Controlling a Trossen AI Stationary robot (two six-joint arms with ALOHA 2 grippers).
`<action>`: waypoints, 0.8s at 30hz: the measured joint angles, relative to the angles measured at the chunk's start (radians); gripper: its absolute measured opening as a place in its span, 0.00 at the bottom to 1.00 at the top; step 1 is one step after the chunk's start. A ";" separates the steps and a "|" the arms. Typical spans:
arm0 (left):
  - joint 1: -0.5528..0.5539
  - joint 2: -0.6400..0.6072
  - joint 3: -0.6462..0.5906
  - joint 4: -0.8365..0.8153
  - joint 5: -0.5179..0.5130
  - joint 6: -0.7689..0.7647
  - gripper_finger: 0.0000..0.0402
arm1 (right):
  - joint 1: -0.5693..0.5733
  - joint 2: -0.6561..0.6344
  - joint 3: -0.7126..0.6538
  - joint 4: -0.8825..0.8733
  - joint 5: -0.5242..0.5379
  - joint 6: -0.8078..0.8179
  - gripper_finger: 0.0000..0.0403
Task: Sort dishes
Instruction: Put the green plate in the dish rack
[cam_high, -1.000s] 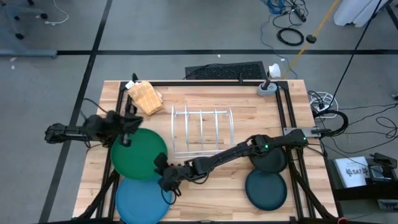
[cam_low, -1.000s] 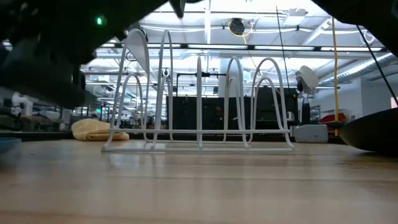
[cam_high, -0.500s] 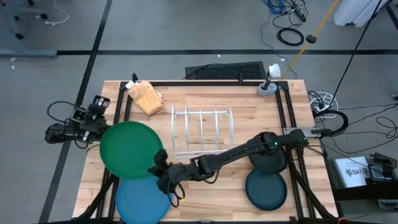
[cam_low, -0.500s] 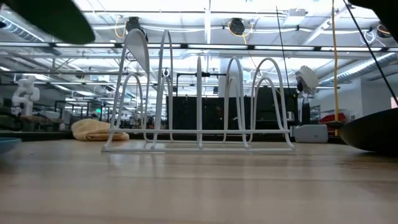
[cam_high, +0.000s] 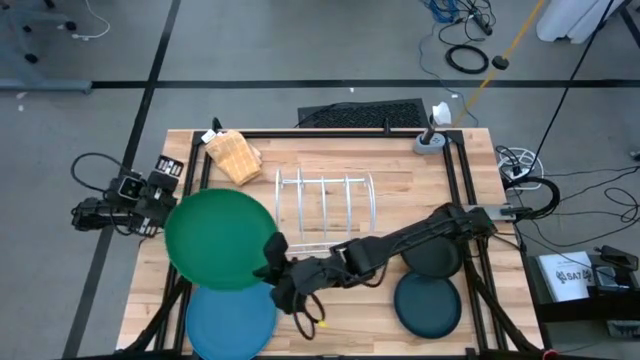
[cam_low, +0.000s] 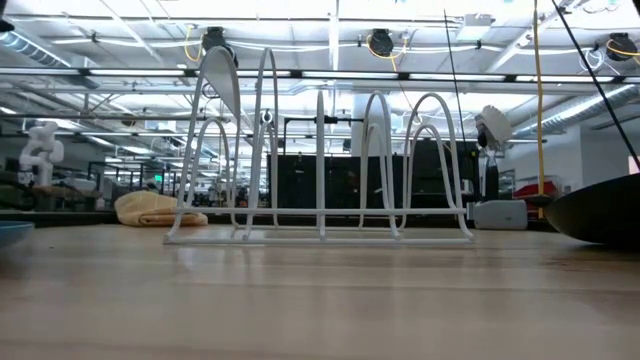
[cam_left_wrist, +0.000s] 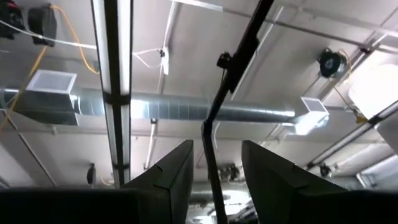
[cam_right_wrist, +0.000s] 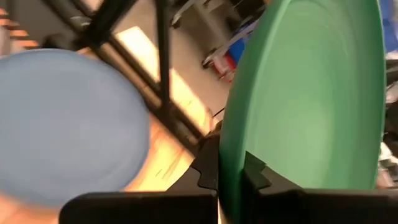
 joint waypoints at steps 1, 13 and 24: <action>0.000 0.000 0.000 -0.028 0.006 0.006 0.37 | 0.006 -0.016 0.000 -0.037 0.000 0.013 0.01; 0.000 0.000 0.001 -0.424 -0.101 0.080 0.37 | 0.071 -0.148 0.000 -0.335 0.006 0.196 0.00; 0.000 0.000 0.001 -0.580 -0.110 0.095 0.37 | 0.160 -0.254 0.000 -0.682 0.122 0.542 0.00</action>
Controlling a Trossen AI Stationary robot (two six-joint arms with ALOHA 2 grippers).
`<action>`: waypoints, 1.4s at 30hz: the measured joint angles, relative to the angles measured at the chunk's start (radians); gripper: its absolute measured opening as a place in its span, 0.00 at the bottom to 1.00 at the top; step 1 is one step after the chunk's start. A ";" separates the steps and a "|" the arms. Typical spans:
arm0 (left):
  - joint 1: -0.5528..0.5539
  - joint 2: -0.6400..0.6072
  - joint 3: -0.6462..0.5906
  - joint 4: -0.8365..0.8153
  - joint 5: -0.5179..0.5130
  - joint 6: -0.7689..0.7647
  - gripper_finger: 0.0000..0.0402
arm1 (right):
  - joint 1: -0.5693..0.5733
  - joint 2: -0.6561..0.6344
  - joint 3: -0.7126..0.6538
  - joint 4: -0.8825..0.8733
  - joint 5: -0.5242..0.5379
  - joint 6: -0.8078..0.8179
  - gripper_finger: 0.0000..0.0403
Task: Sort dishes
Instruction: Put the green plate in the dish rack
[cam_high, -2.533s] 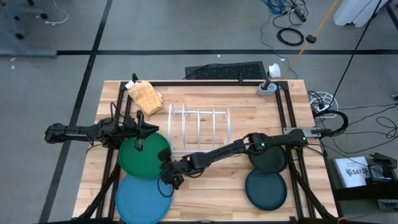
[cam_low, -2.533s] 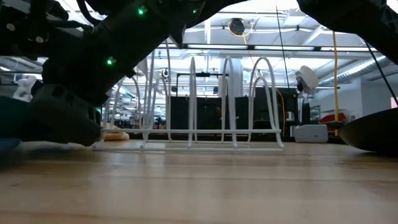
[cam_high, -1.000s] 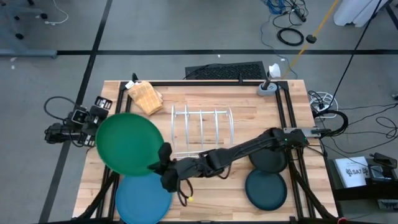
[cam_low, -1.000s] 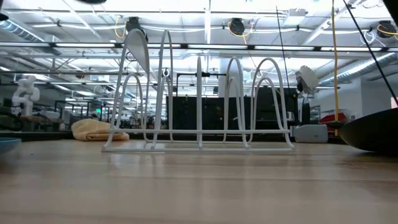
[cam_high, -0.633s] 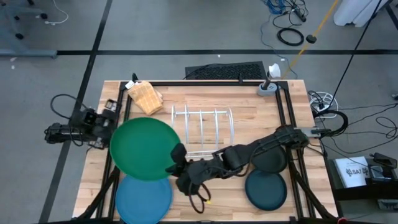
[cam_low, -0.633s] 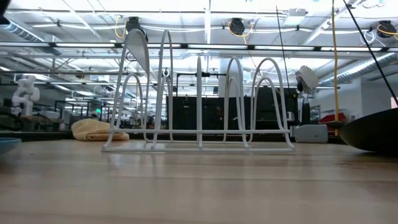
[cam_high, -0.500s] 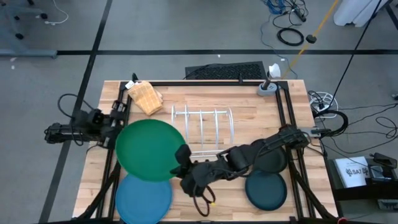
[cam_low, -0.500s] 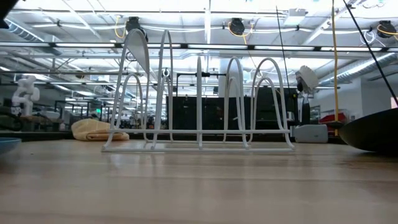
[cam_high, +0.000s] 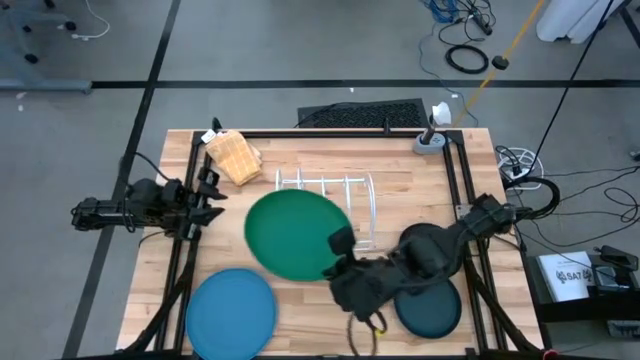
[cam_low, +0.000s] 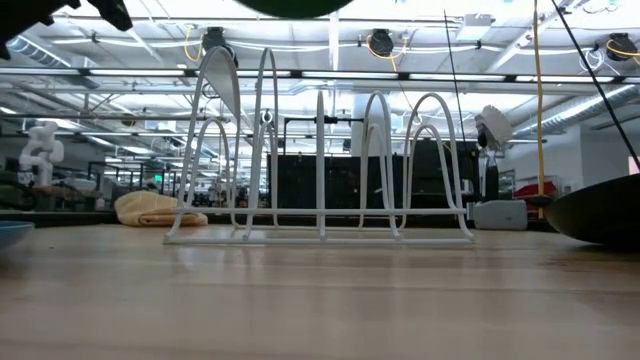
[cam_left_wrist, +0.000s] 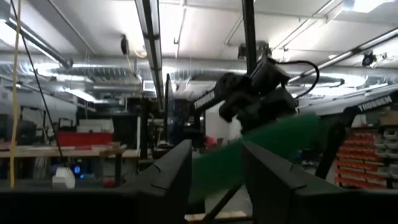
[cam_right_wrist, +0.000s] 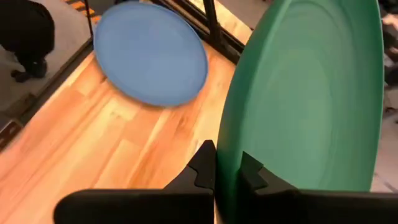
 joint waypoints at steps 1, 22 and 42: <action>0.000 0.000 0.000 -0.010 0.000 0.000 0.37 | 0.014 -0.013 0.000 -0.032 0.033 0.023 0.00; 0.000 0.000 0.000 -0.064 -0.061 0.027 0.37 | 0.166 -0.172 -0.233 0.137 0.416 0.273 0.00; 0.000 0.000 0.000 -0.060 -0.079 0.052 0.37 | -0.202 -0.187 -0.592 1.449 -0.090 -0.253 0.00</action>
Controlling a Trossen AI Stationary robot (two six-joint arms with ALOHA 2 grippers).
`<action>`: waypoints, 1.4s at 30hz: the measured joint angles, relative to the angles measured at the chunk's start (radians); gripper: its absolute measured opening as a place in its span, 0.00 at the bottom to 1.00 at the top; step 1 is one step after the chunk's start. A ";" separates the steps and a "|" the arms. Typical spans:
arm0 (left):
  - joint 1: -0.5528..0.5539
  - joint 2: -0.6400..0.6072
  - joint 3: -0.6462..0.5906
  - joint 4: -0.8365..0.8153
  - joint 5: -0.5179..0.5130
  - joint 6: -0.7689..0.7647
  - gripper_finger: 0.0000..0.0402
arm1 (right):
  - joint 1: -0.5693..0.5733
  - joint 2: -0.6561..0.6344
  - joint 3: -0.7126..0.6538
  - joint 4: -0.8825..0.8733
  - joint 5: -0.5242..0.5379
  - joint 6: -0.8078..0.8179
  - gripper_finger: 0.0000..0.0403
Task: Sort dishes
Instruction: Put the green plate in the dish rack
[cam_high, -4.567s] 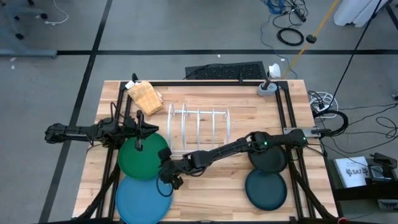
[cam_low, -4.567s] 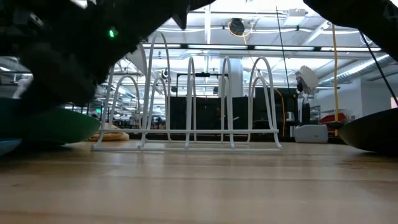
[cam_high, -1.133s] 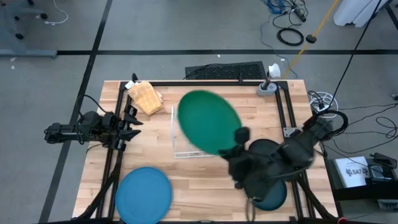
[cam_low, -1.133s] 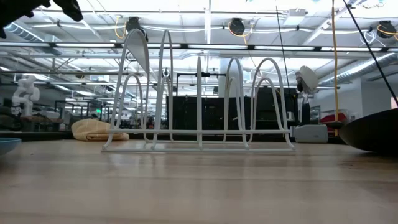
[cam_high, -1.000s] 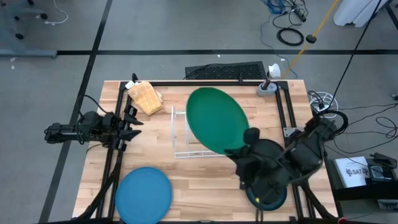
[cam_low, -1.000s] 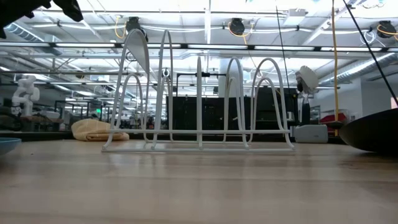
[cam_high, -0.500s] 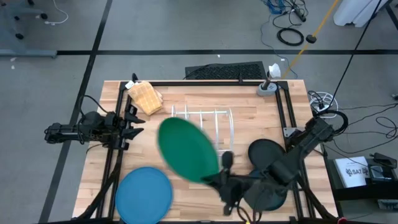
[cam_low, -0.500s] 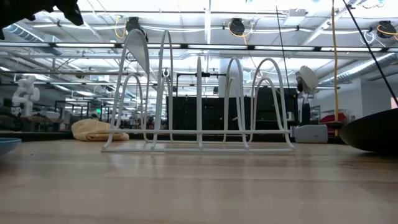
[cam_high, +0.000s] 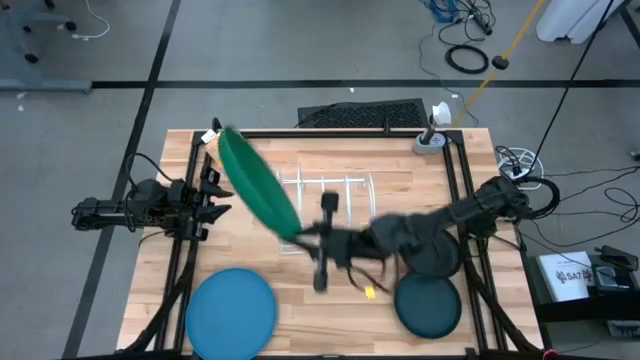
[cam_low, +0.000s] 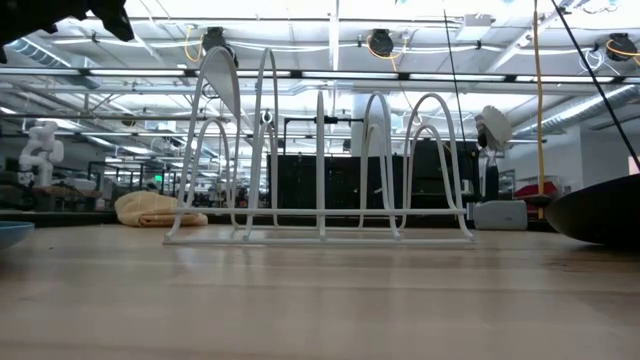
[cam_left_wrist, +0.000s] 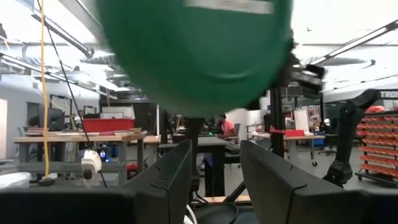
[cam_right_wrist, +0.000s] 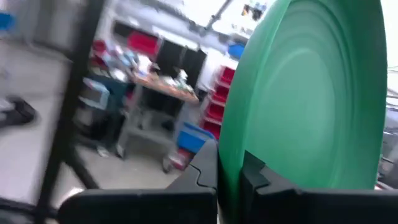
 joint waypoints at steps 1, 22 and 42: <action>0.000 0.000 0.000 0.000 0.000 0.000 0.37 | -0.028 -0.013 0.000 -0.015 -0.021 0.005 0.00; 0.000 0.000 -0.001 -0.165 -0.013 -0.062 0.37 | -0.098 -0.400 -0.709 0.668 0.129 0.299 0.00; 0.000 0.000 -0.001 -0.181 -0.309 0.027 0.37 | -0.005 0.001 -0.360 0.573 0.299 0.431 0.00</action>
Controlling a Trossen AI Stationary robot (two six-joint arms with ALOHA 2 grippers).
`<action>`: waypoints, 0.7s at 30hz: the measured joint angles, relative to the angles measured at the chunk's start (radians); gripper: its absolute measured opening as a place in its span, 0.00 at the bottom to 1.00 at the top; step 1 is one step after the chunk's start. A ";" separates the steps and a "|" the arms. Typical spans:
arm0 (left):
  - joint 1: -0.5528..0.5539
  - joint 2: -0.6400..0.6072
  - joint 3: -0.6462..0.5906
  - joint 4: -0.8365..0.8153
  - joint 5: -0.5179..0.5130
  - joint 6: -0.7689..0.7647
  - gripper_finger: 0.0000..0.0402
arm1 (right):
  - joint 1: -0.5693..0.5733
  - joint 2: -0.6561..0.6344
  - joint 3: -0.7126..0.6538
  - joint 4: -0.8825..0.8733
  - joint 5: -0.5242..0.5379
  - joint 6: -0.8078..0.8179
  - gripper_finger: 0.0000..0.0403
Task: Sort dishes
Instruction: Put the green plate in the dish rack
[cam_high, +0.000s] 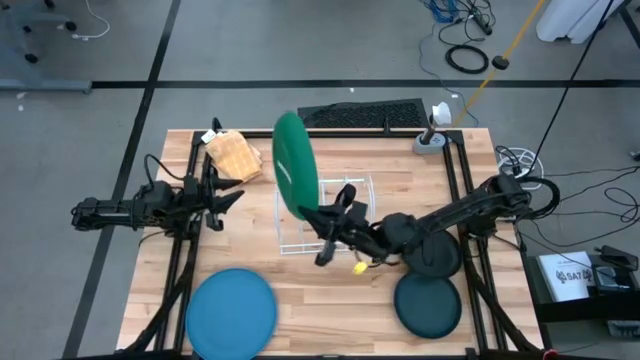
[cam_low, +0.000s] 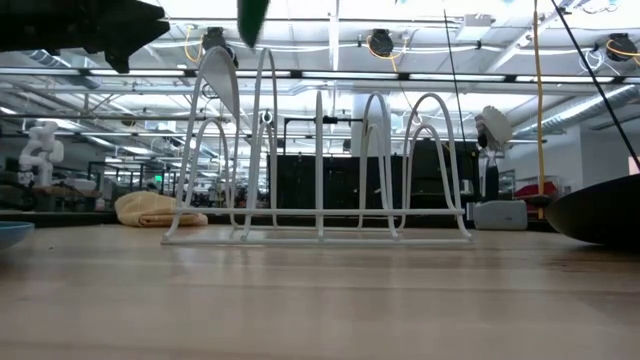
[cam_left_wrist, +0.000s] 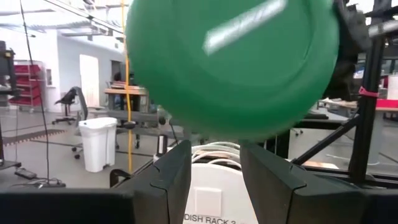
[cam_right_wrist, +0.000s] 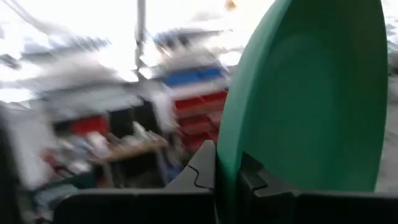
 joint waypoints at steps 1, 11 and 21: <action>0.000 0.000 0.000 0.000 0.000 0.000 0.37 | 0.002 0.013 0.005 -0.020 0.028 0.013 0.00; 0.000 0.000 0.000 0.000 -0.001 -0.002 0.37 | -0.011 0.110 0.007 -0.003 0.113 0.140 0.00; 0.000 0.000 0.000 0.001 -0.001 -0.008 0.37 | -0.038 0.190 0.007 -0.023 0.150 0.315 0.03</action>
